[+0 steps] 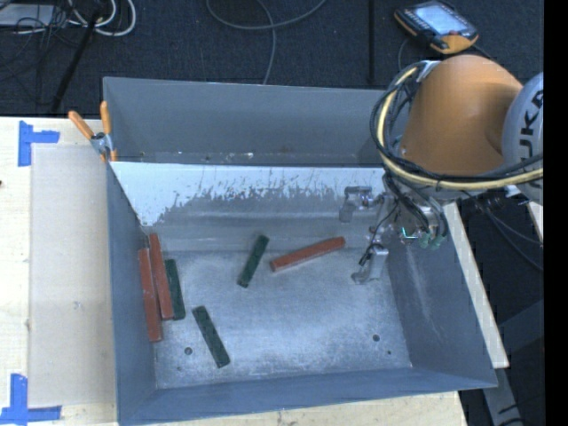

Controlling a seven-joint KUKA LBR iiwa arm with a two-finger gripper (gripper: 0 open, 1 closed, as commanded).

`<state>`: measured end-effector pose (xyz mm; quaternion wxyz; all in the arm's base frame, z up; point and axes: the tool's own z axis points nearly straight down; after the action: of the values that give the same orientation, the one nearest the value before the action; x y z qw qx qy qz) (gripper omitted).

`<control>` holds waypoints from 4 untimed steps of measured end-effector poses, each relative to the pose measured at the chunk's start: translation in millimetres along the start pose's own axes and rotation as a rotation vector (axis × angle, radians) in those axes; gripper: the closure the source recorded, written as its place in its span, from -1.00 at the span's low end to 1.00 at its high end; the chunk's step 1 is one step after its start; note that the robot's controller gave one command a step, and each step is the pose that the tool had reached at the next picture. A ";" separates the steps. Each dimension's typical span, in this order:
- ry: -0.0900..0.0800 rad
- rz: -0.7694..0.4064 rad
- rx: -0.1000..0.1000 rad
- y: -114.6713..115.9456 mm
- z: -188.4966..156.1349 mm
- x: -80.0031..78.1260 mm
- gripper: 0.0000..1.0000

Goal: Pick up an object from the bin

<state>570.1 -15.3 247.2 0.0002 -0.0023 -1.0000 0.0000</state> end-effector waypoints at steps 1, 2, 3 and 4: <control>-0.010 -0.028 0.000 33.4 49.5 -32.8 -1.00; 0.007 -0.033 -0.001 52.7 77.7 -37.3 -1.00; -0.007 0.108 -0.002 42.4 100.9 -45.8 -1.00; 0.000 0.072 0.001 42.7 146.9 -47.5 -1.00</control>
Offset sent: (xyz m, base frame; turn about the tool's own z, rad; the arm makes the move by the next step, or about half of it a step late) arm 0.0393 0.0598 -0.0601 -0.0313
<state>617.8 27.3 100.4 0.0001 -0.0385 -0.9993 0.0003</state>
